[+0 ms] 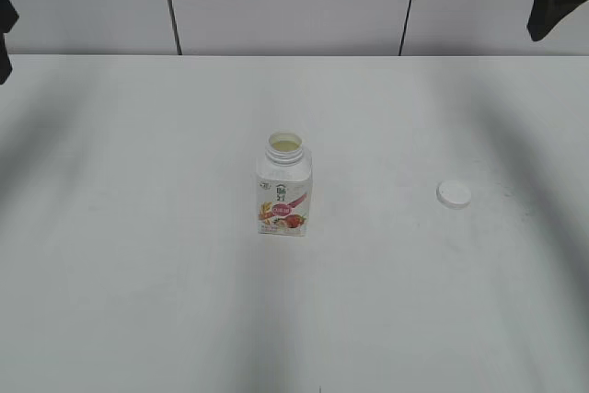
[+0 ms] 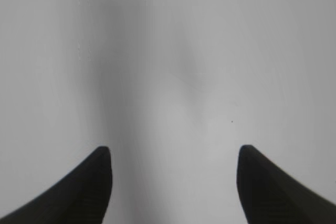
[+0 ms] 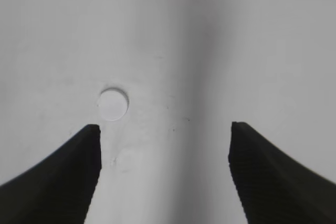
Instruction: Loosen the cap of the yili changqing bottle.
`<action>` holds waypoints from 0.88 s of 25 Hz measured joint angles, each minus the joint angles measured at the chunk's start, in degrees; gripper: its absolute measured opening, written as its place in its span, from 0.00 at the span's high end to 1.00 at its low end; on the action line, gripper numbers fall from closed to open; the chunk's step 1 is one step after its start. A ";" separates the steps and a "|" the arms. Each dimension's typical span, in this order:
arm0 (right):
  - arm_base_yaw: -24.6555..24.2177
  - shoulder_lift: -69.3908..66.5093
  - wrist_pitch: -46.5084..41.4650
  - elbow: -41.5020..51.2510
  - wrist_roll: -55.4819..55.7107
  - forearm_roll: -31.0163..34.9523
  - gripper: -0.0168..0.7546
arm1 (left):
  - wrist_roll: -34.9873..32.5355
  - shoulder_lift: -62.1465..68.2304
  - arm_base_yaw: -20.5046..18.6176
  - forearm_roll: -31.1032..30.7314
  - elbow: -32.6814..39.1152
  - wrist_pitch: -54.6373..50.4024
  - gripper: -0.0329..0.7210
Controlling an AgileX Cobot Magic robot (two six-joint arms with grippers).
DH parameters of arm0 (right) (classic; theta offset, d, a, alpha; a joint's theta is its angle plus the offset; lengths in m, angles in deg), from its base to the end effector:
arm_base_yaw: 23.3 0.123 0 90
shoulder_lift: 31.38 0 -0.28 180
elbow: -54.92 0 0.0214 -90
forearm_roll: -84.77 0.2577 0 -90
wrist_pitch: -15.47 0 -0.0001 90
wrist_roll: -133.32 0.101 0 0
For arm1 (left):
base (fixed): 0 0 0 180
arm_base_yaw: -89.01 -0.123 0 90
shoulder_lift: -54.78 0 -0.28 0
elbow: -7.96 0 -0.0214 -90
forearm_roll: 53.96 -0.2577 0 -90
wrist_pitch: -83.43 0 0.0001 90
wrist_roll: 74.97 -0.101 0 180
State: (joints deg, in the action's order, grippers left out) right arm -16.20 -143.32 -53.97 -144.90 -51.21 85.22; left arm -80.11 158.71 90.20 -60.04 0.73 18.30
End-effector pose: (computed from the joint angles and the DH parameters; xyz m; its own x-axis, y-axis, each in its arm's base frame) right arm 0.3917 0.0495 0.2987 -0.9290 -0.1925 -0.3159 -0.1973 0.9802 -0.0172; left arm 0.3574 0.0023 0.2905 -0.9420 0.1530 -0.2988 0.1179 0.9841 0.1325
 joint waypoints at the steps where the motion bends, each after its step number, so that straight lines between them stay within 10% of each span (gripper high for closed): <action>1: -0.21 0.55 -0.04 0.00 0.00 0.07 0.21 | 0.01 0.00 -0.01 0.00 0.00 -0.97 0.34; 22: -0.48 29.16 -0.26 24.27 -0.57 5.73 0.21 | 0.01 -32.07 -0.01 2.32 25.61 -1.79 0.34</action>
State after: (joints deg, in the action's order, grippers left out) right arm -16.68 -114.15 -54.23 -120.63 -51.78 90.95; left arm -80.10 126.63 90.19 -57.72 26.34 16.51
